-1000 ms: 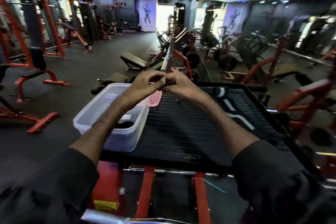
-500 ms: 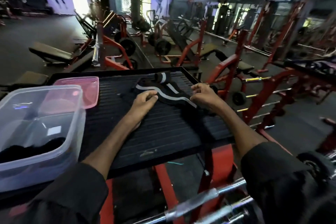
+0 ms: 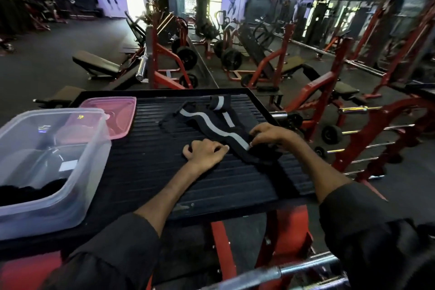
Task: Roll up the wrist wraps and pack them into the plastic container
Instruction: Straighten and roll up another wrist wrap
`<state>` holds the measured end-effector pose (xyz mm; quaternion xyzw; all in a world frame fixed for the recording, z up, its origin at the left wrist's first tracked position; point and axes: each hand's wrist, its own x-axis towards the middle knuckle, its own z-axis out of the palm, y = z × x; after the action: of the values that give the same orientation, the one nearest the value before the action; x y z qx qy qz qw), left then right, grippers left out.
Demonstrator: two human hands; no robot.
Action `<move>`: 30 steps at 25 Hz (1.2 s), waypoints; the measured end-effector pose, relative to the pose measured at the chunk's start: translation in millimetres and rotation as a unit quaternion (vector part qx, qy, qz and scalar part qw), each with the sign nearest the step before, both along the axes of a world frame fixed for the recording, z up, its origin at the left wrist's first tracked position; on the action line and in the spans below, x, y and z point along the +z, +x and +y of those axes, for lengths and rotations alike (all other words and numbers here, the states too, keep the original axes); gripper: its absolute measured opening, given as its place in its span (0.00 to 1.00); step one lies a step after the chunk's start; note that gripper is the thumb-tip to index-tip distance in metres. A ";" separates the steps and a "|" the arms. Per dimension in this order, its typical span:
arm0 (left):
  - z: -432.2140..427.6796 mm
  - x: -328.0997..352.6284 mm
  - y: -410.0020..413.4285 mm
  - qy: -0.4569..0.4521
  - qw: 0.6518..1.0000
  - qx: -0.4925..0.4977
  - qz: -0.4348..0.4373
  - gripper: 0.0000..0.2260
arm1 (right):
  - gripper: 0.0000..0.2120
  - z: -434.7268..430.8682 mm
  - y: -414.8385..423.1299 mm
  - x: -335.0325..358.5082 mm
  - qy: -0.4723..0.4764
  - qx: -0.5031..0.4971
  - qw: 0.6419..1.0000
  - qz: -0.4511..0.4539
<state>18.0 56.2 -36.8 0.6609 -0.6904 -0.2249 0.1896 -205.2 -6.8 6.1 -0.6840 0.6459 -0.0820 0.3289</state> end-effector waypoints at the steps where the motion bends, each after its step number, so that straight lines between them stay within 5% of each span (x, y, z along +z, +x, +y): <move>1: -0.9 0.3 -2.9 0.010 1.000 0.019 0.005 0.22 | 0.12 2.4 3.9 2.4 0.011 0.022 0.999 -0.039; 4: -7.3 -4.7 0.6 0.030 0.983 0.076 0.163 0.25 | 0.14 9.4 10.5 -5.1 0.047 0.019 0.979 -0.196; 6: -7.7 -7.1 7.2 0.012 0.921 0.077 0.381 0.25 | 0.13 11.4 12.9 -5.5 0.058 0.028 0.976 -0.210; 8: -5.1 -3.5 13.9 -0.020 0.869 0.091 0.486 0.22 | 0.11 15.0 14.5 -1.1 0.065 0.047 0.979 -0.187; 13: 3.2 2.9 21.6 -0.068 0.817 0.127 0.559 0.16 | 0.23 3.8 26.6 -10.7 0.054 -0.023 0.959 -0.278; 17: 3.8 7.6 24.5 -0.070 0.780 0.126 0.609 0.13 | 0.07 1.6 59.3 -14.0 0.157 -0.045 0.876 -0.454; 21: 5.5 8.3 31.6 -0.075 0.789 0.110 0.600 0.09 | 0.04 5.1 92.2 -13.4 0.217 -0.129 0.789 -0.560; 25: 2.6 5.5 44.8 -0.047 0.793 0.100 0.599 0.08 | 0.12 12.0 109.6 -15.4 0.208 -0.084 0.810 -0.542; 30: 7.4 5.3 46.6 -0.018 0.830 0.042 0.556 0.16 | 0.07 20.0 123.8 -14.1 0.186 -0.081 0.846 -0.493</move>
<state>64.6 63.6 -31.5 0.4491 -0.4437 -0.5336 0.5628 -81.4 13.2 -8.0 -0.4246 0.4554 -0.3134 0.7170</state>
